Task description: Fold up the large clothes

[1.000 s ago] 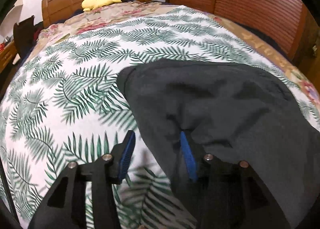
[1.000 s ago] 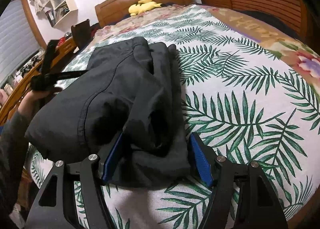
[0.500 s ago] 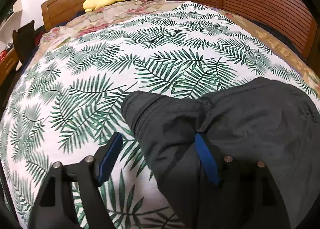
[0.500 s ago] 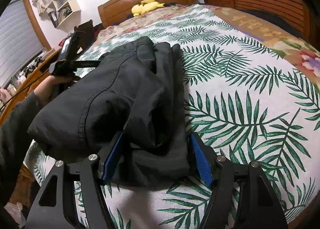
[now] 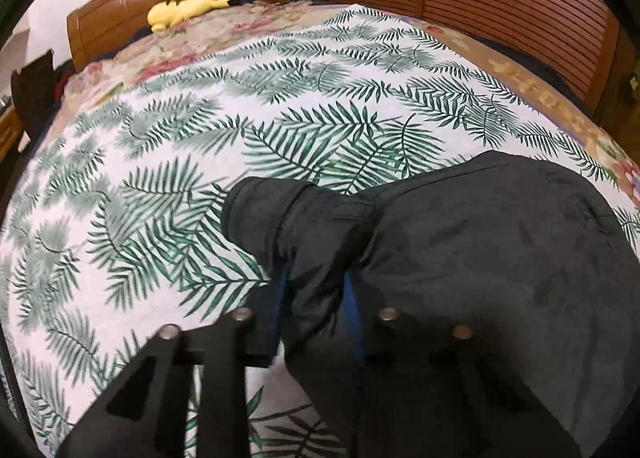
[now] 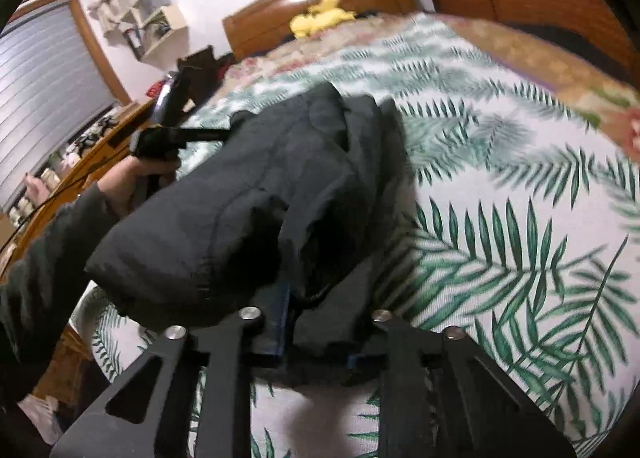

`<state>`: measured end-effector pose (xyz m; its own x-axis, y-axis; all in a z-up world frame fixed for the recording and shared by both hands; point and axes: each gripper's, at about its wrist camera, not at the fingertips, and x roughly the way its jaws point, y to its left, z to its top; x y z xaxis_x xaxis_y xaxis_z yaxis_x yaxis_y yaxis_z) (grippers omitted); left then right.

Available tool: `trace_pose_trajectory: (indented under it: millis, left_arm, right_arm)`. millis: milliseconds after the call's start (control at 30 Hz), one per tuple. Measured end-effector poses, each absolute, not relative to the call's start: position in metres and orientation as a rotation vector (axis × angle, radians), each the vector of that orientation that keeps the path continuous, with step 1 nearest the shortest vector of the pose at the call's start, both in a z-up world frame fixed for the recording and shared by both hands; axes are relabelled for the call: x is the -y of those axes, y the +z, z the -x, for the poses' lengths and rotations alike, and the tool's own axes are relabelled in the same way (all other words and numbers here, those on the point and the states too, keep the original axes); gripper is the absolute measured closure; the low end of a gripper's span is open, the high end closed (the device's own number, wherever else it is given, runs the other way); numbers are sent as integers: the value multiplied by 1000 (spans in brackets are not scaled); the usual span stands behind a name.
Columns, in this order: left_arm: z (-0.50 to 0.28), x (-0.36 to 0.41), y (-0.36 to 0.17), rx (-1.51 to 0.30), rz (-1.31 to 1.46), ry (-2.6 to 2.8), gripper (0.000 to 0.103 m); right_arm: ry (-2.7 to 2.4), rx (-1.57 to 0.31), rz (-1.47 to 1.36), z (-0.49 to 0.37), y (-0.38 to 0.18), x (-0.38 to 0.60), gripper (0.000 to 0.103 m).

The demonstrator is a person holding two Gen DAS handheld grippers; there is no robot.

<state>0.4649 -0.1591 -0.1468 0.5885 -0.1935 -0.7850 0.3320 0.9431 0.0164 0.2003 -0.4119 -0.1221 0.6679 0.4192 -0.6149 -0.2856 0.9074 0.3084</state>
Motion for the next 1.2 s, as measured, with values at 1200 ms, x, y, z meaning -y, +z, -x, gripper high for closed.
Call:
trace_pose_trajectory:
  millis: [1200]
  left_arm:
    - [-400, 541, 15, -612, -140, -774, 92]
  right_arm:
    - [-78, -350, -93, -125, 18, 704, 96]
